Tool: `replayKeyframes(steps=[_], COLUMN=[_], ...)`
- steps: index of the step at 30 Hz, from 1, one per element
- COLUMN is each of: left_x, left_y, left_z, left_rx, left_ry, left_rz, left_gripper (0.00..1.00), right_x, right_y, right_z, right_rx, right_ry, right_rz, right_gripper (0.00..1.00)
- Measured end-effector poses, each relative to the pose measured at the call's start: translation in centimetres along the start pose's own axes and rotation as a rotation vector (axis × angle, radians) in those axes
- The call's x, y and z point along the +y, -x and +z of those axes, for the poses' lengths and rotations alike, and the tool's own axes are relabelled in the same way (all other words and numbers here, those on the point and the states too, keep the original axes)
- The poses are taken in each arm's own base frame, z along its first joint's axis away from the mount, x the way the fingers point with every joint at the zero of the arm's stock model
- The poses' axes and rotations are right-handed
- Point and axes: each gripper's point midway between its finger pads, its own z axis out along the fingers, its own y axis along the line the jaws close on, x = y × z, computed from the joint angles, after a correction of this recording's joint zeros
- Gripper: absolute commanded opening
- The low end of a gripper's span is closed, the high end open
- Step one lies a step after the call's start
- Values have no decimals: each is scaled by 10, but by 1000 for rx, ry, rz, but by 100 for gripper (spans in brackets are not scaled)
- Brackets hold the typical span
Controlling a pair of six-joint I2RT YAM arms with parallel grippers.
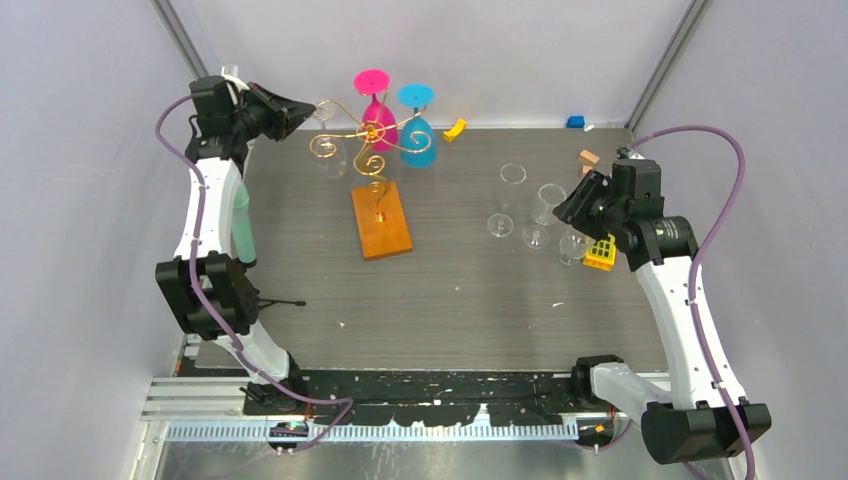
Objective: Take the wine glass off the wine glass rack
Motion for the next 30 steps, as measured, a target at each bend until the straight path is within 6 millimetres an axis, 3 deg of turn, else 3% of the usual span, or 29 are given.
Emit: replayKeyframes(steps=[11,17,22,25,30], left_x=[8,9,10,7,7], left_y=[4,5,8,10,10], left_z=[-16,-18,-20,-23,-24], left_rx=[-33,-38,-52,-59,-60], left_ry=[14,16,16,12,13], left_rz=[-10,7,50,66,85], left_gripper=[0,17,21,20,2], right_x=[0,1,1,1,1], right_y=[0,0,-1,-1,-1], right_z=[0,0,0,0,0], right_rx=[0,0,1,1,1], right_ry=[1,7,8,8,8], right_rz=[1,3,3,3,3], right_gripper=[46,46,46,46,46])
